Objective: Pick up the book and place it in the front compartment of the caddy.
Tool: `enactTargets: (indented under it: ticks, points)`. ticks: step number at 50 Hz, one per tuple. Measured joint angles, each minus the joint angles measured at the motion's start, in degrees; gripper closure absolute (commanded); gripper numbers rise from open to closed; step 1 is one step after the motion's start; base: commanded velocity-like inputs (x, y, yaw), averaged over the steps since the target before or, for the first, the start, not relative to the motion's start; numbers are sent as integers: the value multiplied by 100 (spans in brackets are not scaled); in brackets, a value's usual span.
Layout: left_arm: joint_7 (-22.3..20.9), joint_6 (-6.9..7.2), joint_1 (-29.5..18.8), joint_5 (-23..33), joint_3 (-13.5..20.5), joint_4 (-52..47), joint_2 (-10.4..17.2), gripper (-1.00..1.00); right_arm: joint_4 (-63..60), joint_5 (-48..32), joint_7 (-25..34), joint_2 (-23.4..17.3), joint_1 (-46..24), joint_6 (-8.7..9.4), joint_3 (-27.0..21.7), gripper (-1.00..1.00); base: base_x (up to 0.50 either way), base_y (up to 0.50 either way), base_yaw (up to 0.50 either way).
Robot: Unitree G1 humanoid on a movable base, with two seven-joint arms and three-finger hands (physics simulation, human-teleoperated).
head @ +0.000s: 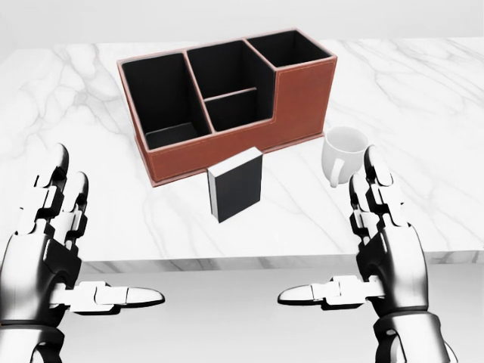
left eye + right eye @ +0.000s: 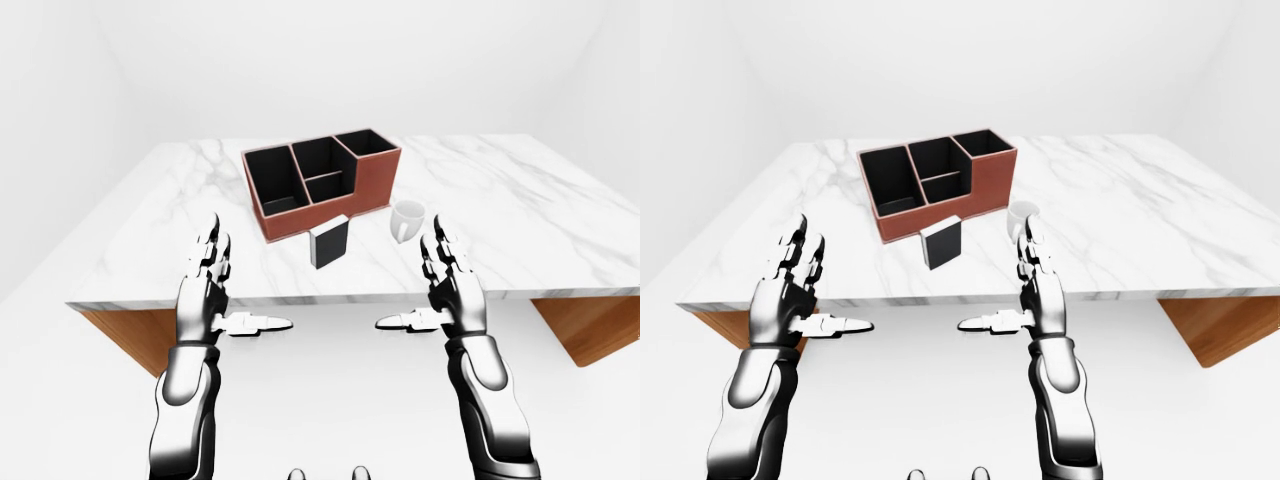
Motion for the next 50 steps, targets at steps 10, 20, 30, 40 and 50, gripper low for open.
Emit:
enactTargets:
  ticks: [10,20,30,40,50]
  points:
    - [15,0,-15,-26,18,-46,1,-97,18,-75,-2,0,21,0,18,-100,49,0,0]
    - [22,0,-32,-43,34,-83,4,-97,-1,-139,-6,10,26,0,50,-100,4,0,0]
    - [17,0,-19,-66,62,-167,11,-97,-147,-135,11,10,54,0,54,-100,0,0,0]
    - [4,0,5,-99,111,-294,21,-97,-315,-73,105,0,105,0,30,-100,44,0,0]
    - [-3,0,-15,-123,146,-378,28,-97,-392,-59,134,-2,100,0,15,-100,50,0,0]
